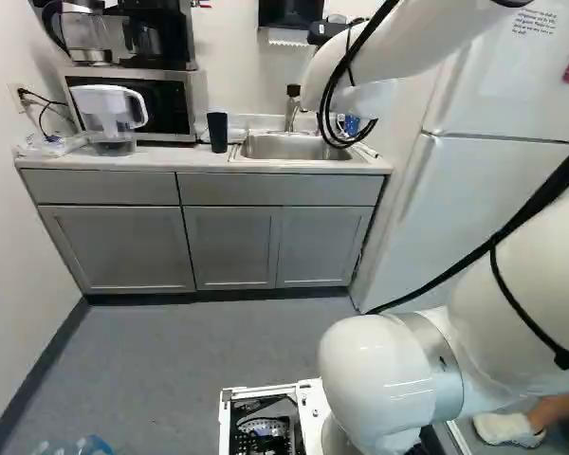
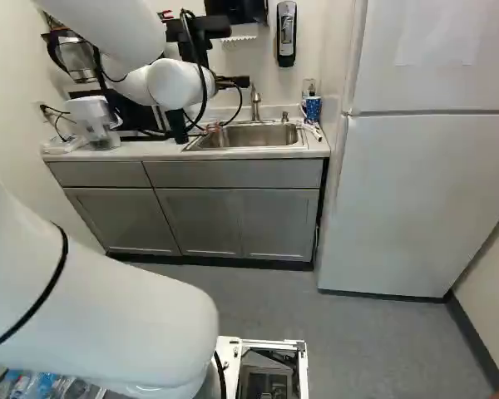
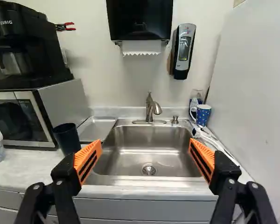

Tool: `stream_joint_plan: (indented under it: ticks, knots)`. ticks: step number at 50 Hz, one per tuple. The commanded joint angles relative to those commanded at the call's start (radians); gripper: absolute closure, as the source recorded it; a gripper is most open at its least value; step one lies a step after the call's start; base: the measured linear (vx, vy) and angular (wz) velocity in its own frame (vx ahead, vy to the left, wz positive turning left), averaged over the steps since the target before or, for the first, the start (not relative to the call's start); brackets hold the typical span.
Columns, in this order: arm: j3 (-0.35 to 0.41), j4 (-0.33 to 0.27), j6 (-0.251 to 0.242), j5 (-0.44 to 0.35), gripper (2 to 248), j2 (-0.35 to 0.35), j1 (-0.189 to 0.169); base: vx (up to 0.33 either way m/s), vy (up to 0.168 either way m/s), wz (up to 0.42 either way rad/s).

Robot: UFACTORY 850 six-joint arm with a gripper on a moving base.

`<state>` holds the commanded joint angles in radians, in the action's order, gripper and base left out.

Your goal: Rinse the cup and place it in the tray

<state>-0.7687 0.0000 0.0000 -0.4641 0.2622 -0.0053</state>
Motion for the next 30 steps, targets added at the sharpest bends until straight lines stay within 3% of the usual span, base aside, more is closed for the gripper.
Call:
stream_joint_plan:
  ticks: [30]
  knots:
    - [0.0,0.0,0.0,0.0,3,0.0,0.0,0.0,-0.001,-0.004]
